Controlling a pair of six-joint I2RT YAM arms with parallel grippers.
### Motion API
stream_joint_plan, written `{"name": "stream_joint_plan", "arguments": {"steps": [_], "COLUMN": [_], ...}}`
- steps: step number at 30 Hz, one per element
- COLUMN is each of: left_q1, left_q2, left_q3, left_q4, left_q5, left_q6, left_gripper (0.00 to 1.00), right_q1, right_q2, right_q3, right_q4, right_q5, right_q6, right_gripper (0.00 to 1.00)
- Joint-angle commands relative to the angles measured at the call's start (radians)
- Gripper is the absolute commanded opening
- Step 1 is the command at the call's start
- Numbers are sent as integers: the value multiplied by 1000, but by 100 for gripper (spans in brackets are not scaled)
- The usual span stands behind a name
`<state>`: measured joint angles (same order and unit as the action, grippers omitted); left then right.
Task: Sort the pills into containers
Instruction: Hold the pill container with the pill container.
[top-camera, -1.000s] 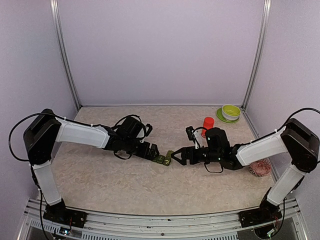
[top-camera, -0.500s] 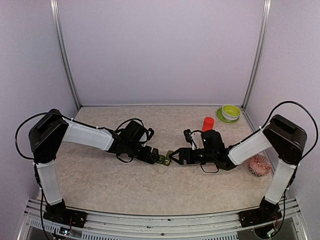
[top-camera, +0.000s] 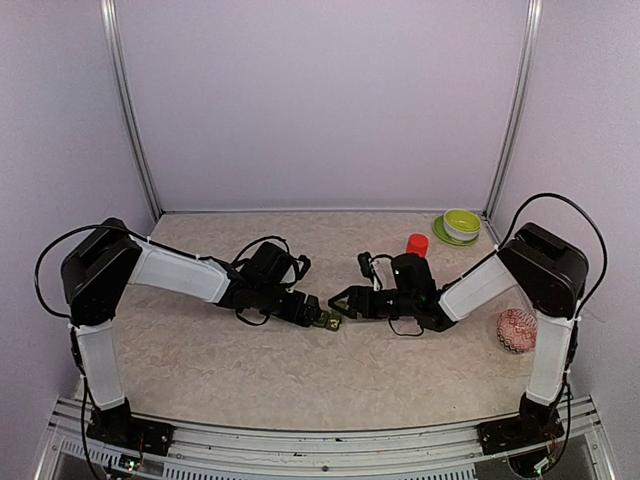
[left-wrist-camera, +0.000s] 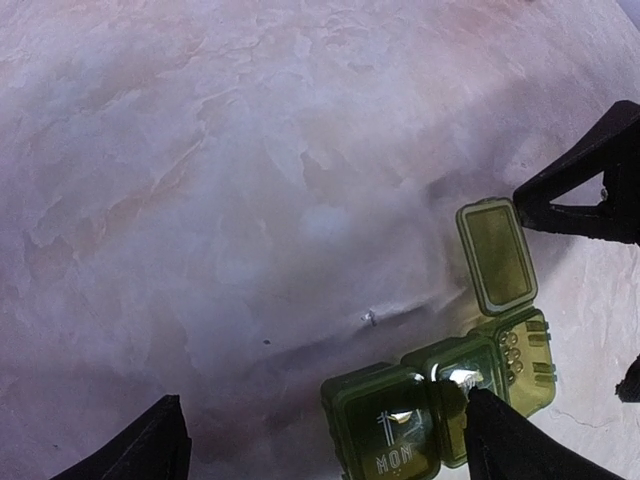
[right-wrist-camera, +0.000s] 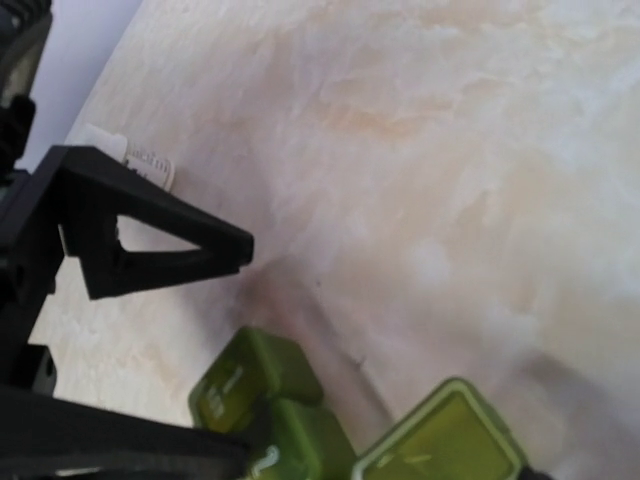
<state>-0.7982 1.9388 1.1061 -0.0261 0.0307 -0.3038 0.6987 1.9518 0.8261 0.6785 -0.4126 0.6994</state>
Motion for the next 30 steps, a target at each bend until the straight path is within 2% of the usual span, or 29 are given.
{"name": "stream_joint_plan", "arguments": {"steps": [1, 13, 23, 30], "left_q1": [-5, -3, 10, 13], "left_q2": [31, 39, 29, 28], "left_q3": [-6, -25, -42, -43], "left_q4": [22, 50, 60, 60], "left_q5": [14, 49, 62, 79], "left_q6": [19, 10, 4, 2], "left_gripper": [90, 86, 75, 66], "right_q1": [-10, -15, -23, -27], "right_q2": [31, 26, 84, 68], "right_q3": [30, -9, 0, -7], "right_q4": [23, 48, 160, 128], "right_q5": [-28, -1, -78, -67], "right_q6": [10, 46, 86, 92], "right_gripper": [83, 83, 81, 80]}}
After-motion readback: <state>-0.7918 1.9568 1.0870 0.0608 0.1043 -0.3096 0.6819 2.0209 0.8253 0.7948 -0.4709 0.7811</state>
